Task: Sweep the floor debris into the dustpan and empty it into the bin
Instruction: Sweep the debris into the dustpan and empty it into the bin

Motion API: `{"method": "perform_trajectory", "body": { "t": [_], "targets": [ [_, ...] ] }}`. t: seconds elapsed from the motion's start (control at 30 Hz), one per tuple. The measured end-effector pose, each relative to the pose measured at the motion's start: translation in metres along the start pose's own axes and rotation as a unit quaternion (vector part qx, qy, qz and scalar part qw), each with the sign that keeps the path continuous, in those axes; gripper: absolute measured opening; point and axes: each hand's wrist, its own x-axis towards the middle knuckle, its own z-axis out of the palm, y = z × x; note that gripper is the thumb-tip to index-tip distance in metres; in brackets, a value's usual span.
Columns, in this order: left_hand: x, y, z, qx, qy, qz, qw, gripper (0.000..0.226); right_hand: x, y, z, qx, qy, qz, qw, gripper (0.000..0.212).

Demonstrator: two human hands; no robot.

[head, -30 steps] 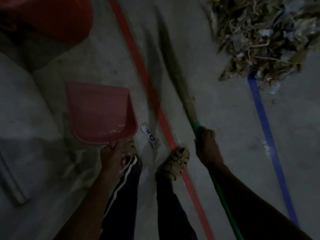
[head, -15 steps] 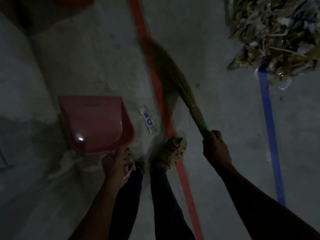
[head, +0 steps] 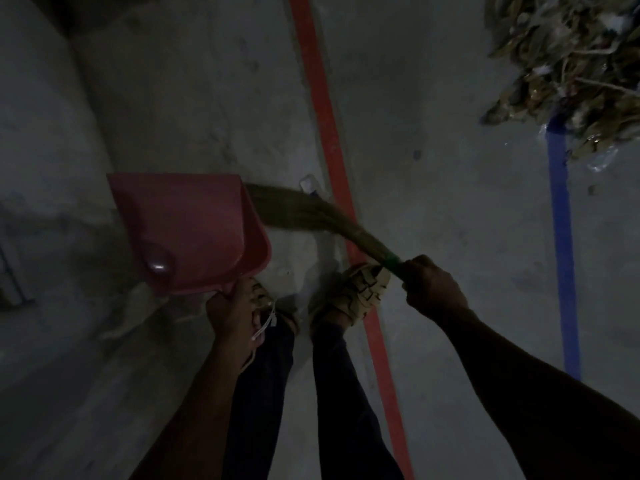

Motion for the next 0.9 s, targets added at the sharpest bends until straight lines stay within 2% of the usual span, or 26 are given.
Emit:
{"method": "perform_trajectory", "body": {
  "t": [0.17,0.3,0.37,0.43,0.53,0.6,0.67,0.8,0.9],
  "targets": [
    [0.003,-0.01,-0.003,0.005,0.0,0.002,1.0,0.05,0.016,-0.009,-0.014,-0.014,0.121,0.041,0.992,0.049],
    [-0.001,-0.016,-0.001,0.043,0.006,-0.004,0.999,0.041,0.026,-0.023,-0.023,0.036,0.183,0.037,0.982,0.048],
    [-0.001,-0.017,0.0,0.049,0.0,-0.002,0.999,0.039,0.024,-0.031,-0.024,0.068,0.185,0.01,0.98,0.045],
    [-0.002,-0.019,0.0,0.039,-0.01,-0.006,0.999,0.037,0.019,-0.037,-0.021,0.087,0.151,-0.032,0.984,0.04],
    [-0.004,-0.02,0.001,0.029,-0.022,-0.009,0.999,0.035,0.01,-0.036,-0.007,0.042,0.082,-0.053,0.994,0.043],
    [-0.003,-0.023,0.002,0.033,-0.027,0.0,0.999,0.036,0.007,-0.029,0.0,0.024,0.086,0.018,0.996,0.042],
    [-0.002,-0.026,0.001,0.036,-0.029,0.015,0.999,0.038,0.006,-0.022,-0.003,0.047,0.128,0.111,0.984,0.037],
    [-0.004,-0.034,0.002,0.081,-0.035,0.027,0.996,0.037,0.016,-0.003,-0.034,0.112,0.222,0.249,0.936,0.032],
    [-0.016,-0.039,0.007,0.105,-0.053,0.028,0.993,0.037,0.023,0.01,-0.065,0.157,0.281,0.293,0.9,0.028]
  ]
}}
